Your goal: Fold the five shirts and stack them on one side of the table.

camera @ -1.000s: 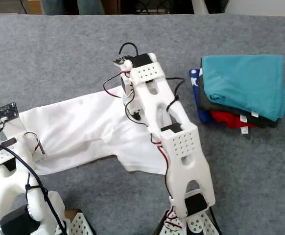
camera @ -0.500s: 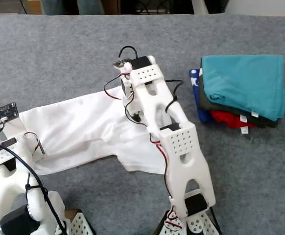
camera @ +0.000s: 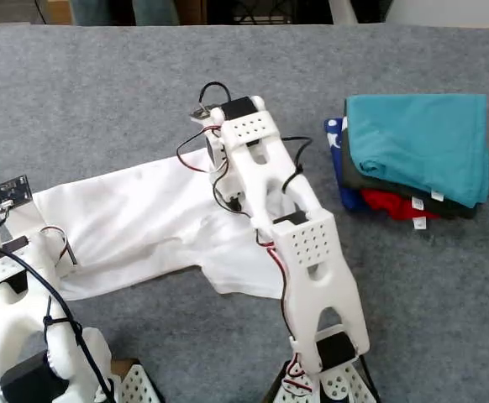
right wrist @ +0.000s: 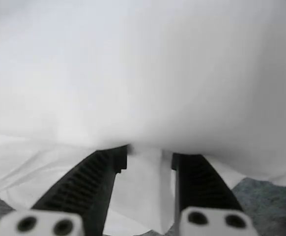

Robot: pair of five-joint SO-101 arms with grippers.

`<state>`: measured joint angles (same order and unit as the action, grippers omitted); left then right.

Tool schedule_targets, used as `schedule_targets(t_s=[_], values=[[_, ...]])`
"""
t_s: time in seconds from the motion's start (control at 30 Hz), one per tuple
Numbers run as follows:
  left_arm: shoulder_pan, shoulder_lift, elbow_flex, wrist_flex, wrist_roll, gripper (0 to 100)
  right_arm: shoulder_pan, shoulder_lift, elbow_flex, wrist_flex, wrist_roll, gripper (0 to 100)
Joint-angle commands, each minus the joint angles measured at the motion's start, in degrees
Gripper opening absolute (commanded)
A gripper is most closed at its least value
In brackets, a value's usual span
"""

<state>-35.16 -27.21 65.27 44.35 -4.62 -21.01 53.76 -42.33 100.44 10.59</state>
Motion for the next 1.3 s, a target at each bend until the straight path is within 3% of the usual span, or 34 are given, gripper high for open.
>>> schedule_targets(t_s=[0.0,0.53,0.77,1.27], values=[[-0.2,-1.1,0.1,-0.7,-0.3,3,-0.4,-0.2,-0.8,0.4,0.5,4.6],[-0.2,-1.0,0.1,-0.7,-0.3,3,3.8,-10.2,2.2,0.8,1.0,5.0],[-0.2,-1.0,0.1,-0.7,-0.3,3,4.3,-26.2,26.2,0.3,5.0,4.9],[0.0,-1.1,0.0,-0.2,-0.3,3,4.3,-53.5,62.6,-20.3,7.9,3.2]])
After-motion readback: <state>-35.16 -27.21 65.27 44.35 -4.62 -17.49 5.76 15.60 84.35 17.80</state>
